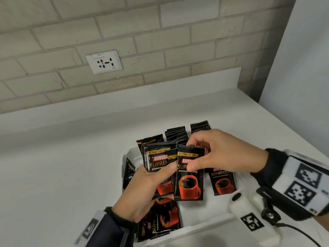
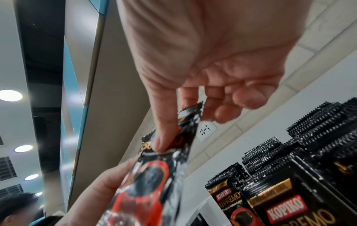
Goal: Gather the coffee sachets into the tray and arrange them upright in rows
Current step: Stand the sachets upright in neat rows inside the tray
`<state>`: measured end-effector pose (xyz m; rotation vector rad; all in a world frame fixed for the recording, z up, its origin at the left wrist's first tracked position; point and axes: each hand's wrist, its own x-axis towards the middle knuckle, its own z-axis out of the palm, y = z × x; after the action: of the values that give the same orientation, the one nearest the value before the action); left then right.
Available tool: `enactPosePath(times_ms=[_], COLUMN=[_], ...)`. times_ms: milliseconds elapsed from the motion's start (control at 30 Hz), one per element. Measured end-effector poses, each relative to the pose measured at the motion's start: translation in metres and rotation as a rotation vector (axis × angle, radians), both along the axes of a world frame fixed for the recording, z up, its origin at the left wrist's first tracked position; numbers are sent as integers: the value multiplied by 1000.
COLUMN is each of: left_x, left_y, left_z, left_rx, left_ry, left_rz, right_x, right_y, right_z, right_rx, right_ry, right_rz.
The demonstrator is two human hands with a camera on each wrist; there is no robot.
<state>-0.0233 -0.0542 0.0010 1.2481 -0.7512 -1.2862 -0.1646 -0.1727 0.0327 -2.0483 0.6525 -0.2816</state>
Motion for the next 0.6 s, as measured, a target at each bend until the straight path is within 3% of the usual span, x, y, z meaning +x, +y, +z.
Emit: enactPosePath(times_ms=[133,267,467,600], left_x=[-2,-7,-10,-2], left_y=[1,2,4,7], left_z=[4,2,0,8], left_rx=[-2,-13,-52,-72], left_ry=[-56,-334,-575,-633], left_rz=[-30,-3,-1,56], right_x=[-5,-13,-19,-11], right_y=[-1,-1,13,15], right_z=[-6,-9,3,18], right_rx=[130,148,-315,-379], right_ry=[-16,-11,144,164], right_rz=[-19,-66,55,73])
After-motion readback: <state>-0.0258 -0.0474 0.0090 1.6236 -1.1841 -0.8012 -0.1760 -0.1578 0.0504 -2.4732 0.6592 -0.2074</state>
